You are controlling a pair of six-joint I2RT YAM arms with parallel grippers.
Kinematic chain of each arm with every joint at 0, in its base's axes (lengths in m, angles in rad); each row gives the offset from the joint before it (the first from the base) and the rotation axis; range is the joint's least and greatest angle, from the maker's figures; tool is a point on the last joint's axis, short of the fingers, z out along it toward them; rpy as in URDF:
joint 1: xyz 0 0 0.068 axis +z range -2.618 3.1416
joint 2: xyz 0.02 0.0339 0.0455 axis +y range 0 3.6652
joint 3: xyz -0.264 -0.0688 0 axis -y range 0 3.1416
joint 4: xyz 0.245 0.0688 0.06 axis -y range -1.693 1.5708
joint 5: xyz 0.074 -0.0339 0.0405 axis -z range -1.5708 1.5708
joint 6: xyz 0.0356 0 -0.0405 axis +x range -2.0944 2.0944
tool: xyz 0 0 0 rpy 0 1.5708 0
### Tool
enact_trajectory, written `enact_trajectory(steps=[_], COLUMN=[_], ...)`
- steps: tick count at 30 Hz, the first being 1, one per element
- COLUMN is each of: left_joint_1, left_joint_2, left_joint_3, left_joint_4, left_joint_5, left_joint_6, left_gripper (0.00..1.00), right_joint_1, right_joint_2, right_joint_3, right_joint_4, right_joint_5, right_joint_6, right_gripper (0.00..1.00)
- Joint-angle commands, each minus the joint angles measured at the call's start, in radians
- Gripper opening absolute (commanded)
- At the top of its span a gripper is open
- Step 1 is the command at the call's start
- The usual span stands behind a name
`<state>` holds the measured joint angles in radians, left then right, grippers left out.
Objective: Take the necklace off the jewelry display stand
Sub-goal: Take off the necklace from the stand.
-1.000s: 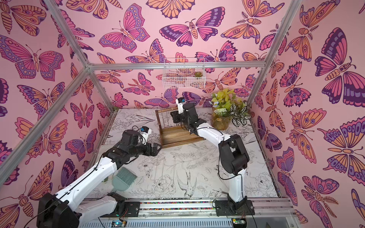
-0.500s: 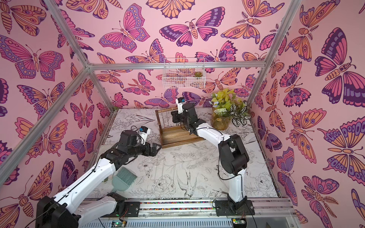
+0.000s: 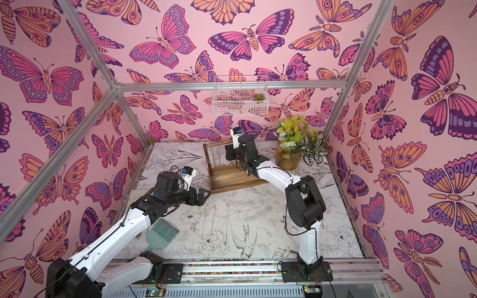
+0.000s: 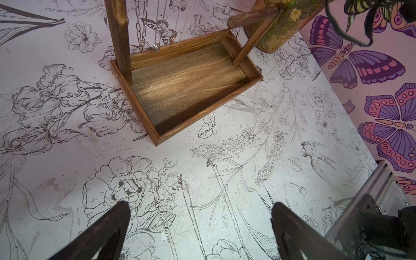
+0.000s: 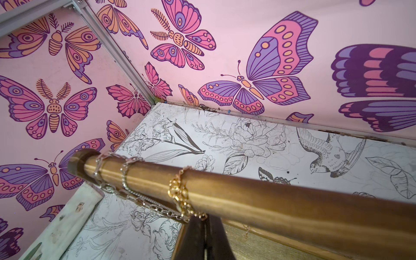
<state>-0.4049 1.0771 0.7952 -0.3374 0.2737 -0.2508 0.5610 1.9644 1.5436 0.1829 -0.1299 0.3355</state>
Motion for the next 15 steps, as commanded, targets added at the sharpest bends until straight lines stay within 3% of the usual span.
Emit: enact_trajectory(steps=[1,15], left_joint_1=[0.006,0.006], left_joint_2=[-0.022,-0.027], left_joint_3=[-0.023,-0.033], left_joint_4=[-0.007,-0.009], left_joint_5=[0.024,0.033], left_joint_6=[0.008,0.012], left_gripper=[1.00,1.00], right_joint_1=[0.004,-0.032], right_joint_2=[-0.055,-0.105], right_joint_3=[-0.004,-0.035], right_joint_4=[-0.023,-0.055], right_joint_5=[0.042,0.071], right_joint_6=[-0.025,-0.053], right_gripper=[0.00,0.00])
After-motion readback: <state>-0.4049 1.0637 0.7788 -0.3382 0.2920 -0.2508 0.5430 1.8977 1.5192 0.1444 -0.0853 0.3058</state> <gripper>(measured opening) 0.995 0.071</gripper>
